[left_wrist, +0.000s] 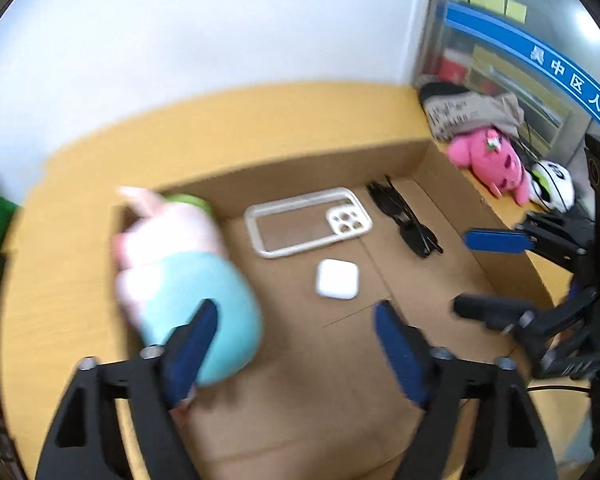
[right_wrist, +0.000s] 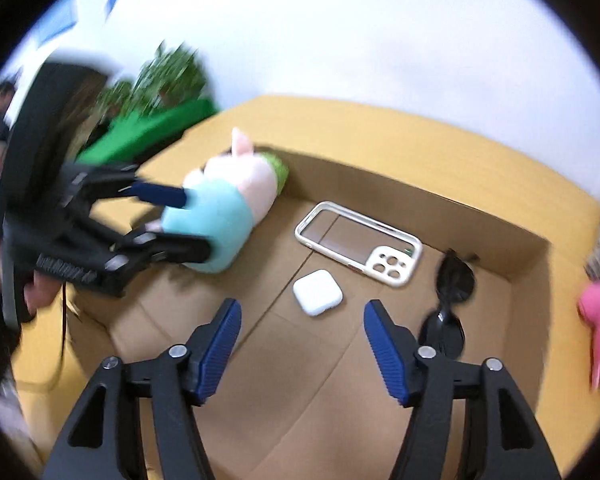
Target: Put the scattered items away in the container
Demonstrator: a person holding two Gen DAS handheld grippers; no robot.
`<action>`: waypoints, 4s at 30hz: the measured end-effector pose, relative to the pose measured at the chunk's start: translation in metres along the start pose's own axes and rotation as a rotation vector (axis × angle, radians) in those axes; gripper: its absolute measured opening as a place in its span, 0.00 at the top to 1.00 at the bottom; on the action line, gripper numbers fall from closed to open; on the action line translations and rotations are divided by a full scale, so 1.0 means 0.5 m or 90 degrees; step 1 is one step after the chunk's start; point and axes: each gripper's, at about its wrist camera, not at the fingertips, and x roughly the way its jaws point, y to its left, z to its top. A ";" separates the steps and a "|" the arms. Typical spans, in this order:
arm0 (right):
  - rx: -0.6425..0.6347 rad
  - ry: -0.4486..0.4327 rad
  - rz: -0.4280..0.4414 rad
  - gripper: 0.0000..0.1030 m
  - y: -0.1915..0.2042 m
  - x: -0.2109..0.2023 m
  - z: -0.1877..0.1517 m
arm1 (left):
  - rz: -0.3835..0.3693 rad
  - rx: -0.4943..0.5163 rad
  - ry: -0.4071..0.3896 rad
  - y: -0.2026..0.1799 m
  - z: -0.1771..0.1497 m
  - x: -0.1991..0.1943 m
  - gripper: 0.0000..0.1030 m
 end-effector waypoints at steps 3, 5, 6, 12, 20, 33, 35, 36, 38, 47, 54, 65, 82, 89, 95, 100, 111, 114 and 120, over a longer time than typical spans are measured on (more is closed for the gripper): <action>0.061 -0.026 -0.016 0.37 0.022 -0.072 -0.027 | 0.028 -0.009 -0.071 -0.004 -0.064 -0.091 0.05; 0.080 -0.043 -0.029 0.37 0.035 -0.080 -0.043 | 0.044 -0.032 -0.106 -0.011 -0.109 -0.137 0.02; 0.083 -0.050 -0.040 0.37 0.049 -0.091 -0.057 | 0.052 -0.041 -0.113 -0.017 -0.124 -0.148 0.02; 0.084 -0.070 -0.081 0.37 0.128 -0.139 -0.124 | 0.078 -0.088 -0.136 -0.035 -0.221 -0.186 0.02; 0.103 -0.057 -0.115 0.37 0.160 -0.161 -0.175 | 0.063 -0.083 -0.157 -0.069 -0.264 -0.225 0.02; 0.099 -0.056 -0.116 0.37 0.184 -0.176 -0.202 | 0.033 -0.057 -0.143 -0.083 -0.327 -0.216 0.02; 0.102 -0.050 -0.114 0.37 0.183 -0.172 -0.214 | 0.021 -0.042 -0.131 -0.082 -0.348 -0.201 0.02; 0.106 -0.045 -0.113 0.37 0.180 -0.169 -0.223 | 0.013 -0.034 -0.124 -0.081 -0.360 -0.192 0.02; 0.117 -0.033 -0.106 0.37 0.173 -0.160 -0.242 | -0.005 -0.017 -0.108 -0.075 -0.381 -0.169 0.02; 0.123 0.018 -0.084 0.37 0.178 -0.125 -0.293 | -0.098 0.015 -0.051 -0.057 -0.401 -0.057 0.02; 0.115 0.038 -0.072 0.37 0.196 -0.112 -0.315 | -0.148 0.032 -0.016 -0.062 -0.403 -0.022 0.02; 0.127 0.049 -0.052 0.37 0.184 -0.097 -0.333 | -0.253 0.104 0.011 -0.118 -0.429 -0.063 0.02; 0.213 0.085 0.025 0.37 0.168 -0.065 -0.357 | -0.132 0.141 0.107 -0.163 -0.464 -0.053 0.73; 0.346 0.116 0.188 0.37 0.165 0.001 -0.370 | -0.161 0.090 0.089 -0.167 -0.481 -0.103 0.74; 0.400 0.107 0.245 0.38 0.171 0.029 -0.363 | -0.166 0.053 0.078 -0.163 -0.495 -0.124 0.77; 0.428 0.109 0.261 0.41 0.164 0.035 -0.360 | -0.189 0.026 0.062 -0.159 -0.496 -0.138 0.79; 0.433 0.070 0.259 0.82 0.161 0.014 -0.346 | -0.217 0.024 0.036 -0.174 -0.486 -0.176 0.79; 0.397 0.027 0.238 0.87 0.170 -0.030 -0.321 | -0.233 0.023 0.029 -0.178 -0.479 -0.180 0.79; 0.299 -0.052 0.186 0.91 0.193 -0.131 -0.266 | -0.285 0.013 0.000 -0.197 -0.445 -0.206 0.79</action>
